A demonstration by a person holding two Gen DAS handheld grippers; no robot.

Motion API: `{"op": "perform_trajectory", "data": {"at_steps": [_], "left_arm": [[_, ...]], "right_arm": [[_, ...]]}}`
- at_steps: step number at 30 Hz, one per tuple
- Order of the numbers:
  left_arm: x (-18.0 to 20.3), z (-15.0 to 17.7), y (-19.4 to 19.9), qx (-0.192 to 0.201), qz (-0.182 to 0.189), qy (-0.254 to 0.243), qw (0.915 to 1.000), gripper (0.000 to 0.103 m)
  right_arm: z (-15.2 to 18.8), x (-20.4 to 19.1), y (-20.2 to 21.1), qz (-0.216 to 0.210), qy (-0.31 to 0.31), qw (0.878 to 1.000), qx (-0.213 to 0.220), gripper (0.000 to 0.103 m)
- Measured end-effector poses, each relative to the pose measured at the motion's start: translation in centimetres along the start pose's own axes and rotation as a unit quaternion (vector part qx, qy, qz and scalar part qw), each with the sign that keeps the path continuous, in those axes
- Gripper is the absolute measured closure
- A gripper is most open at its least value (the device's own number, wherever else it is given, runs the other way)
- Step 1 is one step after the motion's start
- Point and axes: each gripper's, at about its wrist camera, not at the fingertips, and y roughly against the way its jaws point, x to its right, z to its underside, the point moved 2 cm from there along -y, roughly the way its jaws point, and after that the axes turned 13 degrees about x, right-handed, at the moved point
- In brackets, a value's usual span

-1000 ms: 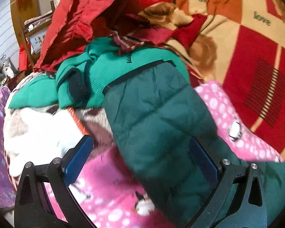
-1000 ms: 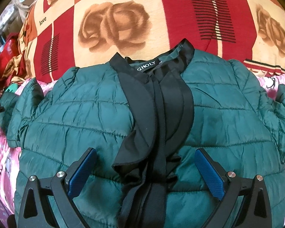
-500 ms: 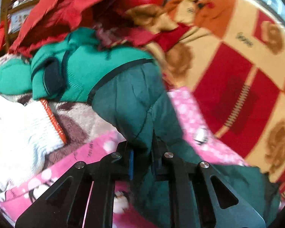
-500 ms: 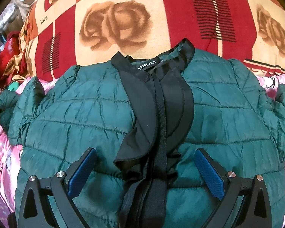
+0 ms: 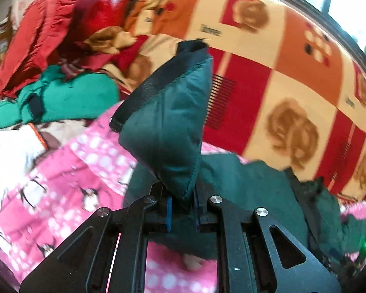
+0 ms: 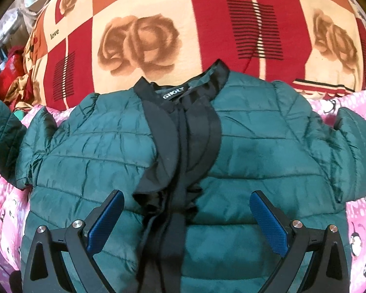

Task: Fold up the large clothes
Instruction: 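Grasp the sleeve cuff with the left gripper and lift it, then fold the held sleeve across the jacket front and release it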

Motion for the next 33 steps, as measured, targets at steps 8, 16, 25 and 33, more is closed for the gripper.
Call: {"op": "perform_trajectory", "data": {"at_steps": [8, 16, 25, 33], "left_arm": [[6.4, 3.3, 1.6, -0.015, 0.031, -0.055, 0.9979, 0.092], [11.0, 5.3, 2.3, -0.034, 0.054, -0.082, 0.9945, 0.092], [16.7, 6.6, 4.4, -0.036, 0.096, -0.119, 0.9877, 0.092], [21.9, 8.7, 5.0, -0.05, 0.134, -0.138, 0.98, 0.092]], "right_arm": [[0.1, 2.5, 1.1, 0.012, -0.01, 1.0, 0.001, 0.001], [0.7, 5.2, 2.0, 0.023, -0.021, 1.0, -0.003, 0.001], [0.8, 7.8, 2.9, 0.035, -0.044, 0.998, 0.001, 0.001], [0.9, 10.8, 3.5, 0.055, -0.057, 0.997, 0.003, 0.001]]}}
